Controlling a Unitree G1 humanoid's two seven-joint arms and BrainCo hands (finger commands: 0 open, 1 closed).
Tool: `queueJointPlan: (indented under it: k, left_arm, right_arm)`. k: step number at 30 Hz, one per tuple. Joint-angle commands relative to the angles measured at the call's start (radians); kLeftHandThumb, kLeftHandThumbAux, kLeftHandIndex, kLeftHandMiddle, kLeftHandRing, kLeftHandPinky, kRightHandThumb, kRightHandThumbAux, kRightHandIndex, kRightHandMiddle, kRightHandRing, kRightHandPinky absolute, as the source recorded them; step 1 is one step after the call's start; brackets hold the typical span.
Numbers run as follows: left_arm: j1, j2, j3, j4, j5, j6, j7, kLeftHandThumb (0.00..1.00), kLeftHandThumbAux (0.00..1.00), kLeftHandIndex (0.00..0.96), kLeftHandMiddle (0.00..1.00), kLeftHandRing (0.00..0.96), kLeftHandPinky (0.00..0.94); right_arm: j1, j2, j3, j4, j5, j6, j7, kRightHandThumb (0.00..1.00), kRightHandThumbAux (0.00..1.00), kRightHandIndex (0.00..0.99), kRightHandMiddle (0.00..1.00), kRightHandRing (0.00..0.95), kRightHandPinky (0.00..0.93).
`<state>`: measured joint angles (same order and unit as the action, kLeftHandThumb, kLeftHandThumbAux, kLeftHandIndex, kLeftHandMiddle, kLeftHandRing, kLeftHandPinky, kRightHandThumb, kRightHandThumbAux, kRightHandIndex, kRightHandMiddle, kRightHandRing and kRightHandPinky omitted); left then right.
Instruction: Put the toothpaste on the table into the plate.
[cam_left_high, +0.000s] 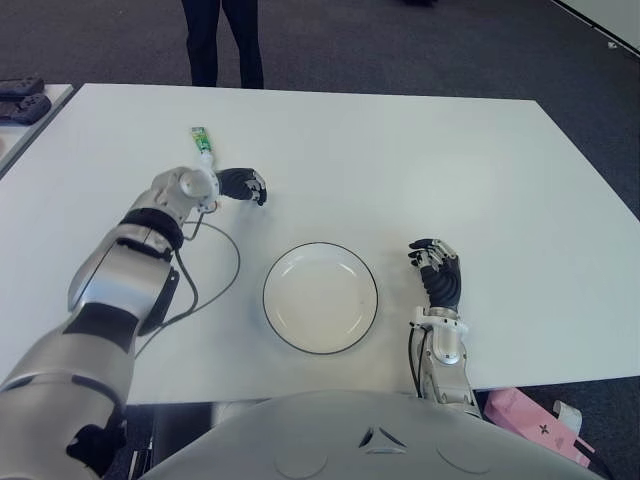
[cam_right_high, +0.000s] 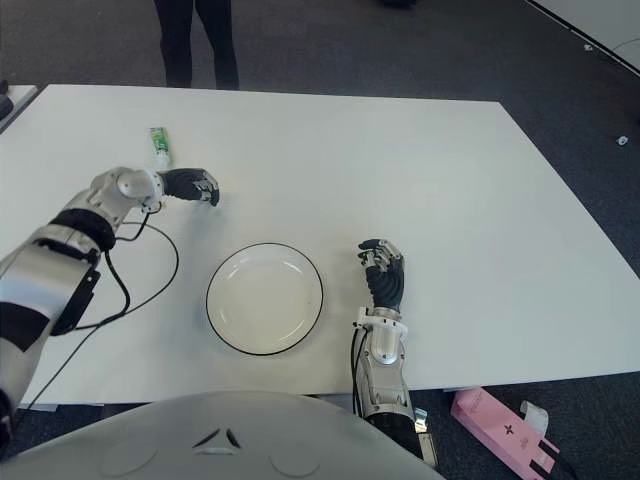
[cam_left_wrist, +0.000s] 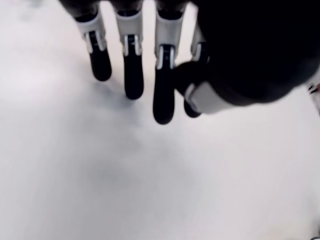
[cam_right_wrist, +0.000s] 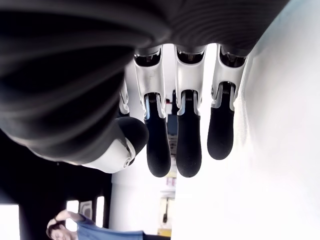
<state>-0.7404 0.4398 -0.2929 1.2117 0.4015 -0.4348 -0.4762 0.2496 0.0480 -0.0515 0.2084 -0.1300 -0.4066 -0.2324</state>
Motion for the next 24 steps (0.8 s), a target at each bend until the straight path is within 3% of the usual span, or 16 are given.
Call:
queueJointPlan:
  k: [1, 6, 13, 15, 18, 24]
  left_arm:
    - [0.142, -0.025, 0.036, -0.054, -0.045, -0.072, 0.095, 0.837, 0.665, 0.432, 0.495, 0.562, 0.648]
    - [0.293, -0.081, 0.123, -0.086, -0.137, -0.137, 0.243, 0.848, 0.662, 0.419, 0.582, 0.659, 0.74]
    - [0.411, -0.162, 0.202, -0.204, -0.233, -0.175, 0.368, 0.849, 0.659, 0.442, 0.499, 0.779, 0.843]
    - [0.449, -0.186, 0.214, -0.262, -0.244, -0.156, 0.401, 0.849, 0.659, 0.443, 0.495, 0.773, 0.829]
    - [0.492, -0.207, 0.222, -0.331, -0.25, -0.121, 0.43, 0.847, 0.663, 0.417, 0.547, 0.691, 0.736]
    - [0.589, -0.269, 0.257, -0.464, -0.284, -0.041, 0.491, 0.842, 0.671, 0.429, 0.474, 0.495, 0.496]
  right_arm:
    - [0.0, 0.0, -0.001, 0.046, 0.007, 0.008, 0.004, 0.714, 0.728, 0.43, 0.478, 0.495, 0.495]
    - [-0.014, -0.007, -0.002, 0.065, 0.013, -0.007, 0.015, 0.714, 0.729, 0.431, 0.479, 0.498, 0.5]
    - [-0.025, -0.011, -0.002, 0.073, 0.02, -0.006, 0.025, 0.714, 0.728, 0.431, 0.478, 0.489, 0.479]
    - [-0.031, -0.012, -0.003, 0.078, 0.022, -0.008, 0.027, 0.713, 0.728, 0.431, 0.479, 0.487, 0.478]
    - [-0.037, -0.013, -0.004, 0.084, 0.025, -0.01, 0.03, 0.713, 0.728, 0.431, 0.48, 0.486, 0.479]
    - [-0.056, -0.015, -0.007, 0.099, 0.027, -0.013, 0.034, 0.713, 0.728, 0.431, 0.481, 0.489, 0.485]
